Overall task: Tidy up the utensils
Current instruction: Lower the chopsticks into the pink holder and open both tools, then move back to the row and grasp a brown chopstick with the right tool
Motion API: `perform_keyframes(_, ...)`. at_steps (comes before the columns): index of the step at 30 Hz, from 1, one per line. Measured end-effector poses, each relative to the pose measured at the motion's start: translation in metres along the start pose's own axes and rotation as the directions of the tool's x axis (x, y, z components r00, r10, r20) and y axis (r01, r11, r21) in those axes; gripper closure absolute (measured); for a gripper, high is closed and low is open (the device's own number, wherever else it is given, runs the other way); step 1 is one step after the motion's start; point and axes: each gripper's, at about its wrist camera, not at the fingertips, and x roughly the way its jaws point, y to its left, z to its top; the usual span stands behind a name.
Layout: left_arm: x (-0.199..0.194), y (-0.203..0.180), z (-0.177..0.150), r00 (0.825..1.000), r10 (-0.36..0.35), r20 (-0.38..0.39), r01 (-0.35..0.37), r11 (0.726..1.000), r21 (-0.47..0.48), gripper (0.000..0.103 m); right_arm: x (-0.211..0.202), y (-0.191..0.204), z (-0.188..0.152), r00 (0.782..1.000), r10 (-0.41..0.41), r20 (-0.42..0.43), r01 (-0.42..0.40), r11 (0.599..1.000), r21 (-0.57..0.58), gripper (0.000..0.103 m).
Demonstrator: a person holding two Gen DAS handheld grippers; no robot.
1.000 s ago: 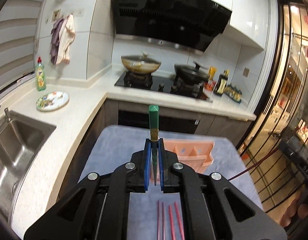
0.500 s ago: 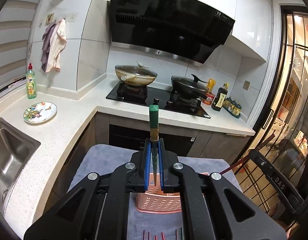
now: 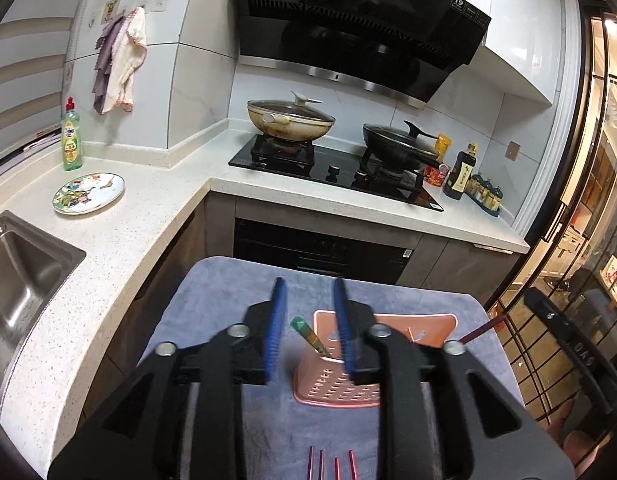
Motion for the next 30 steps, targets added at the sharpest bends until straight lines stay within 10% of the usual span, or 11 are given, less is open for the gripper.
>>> perform_keyframes(12,-0.064,0.02,-0.045,1.0,0.029,0.009,-0.029,1.0,0.009,0.051,-0.095,-0.014,-0.047,1.0,0.017,0.016,-0.017,1.0,0.004,0.054)
perform_keyframes(30,-0.107,0.035,-0.194,0.982,0.059,-0.18,-0.056,0.998,0.022,0.051,-0.159,-0.03,-0.209,0.974,-0.073,-0.216,0.06,0.996,-0.064,0.054)
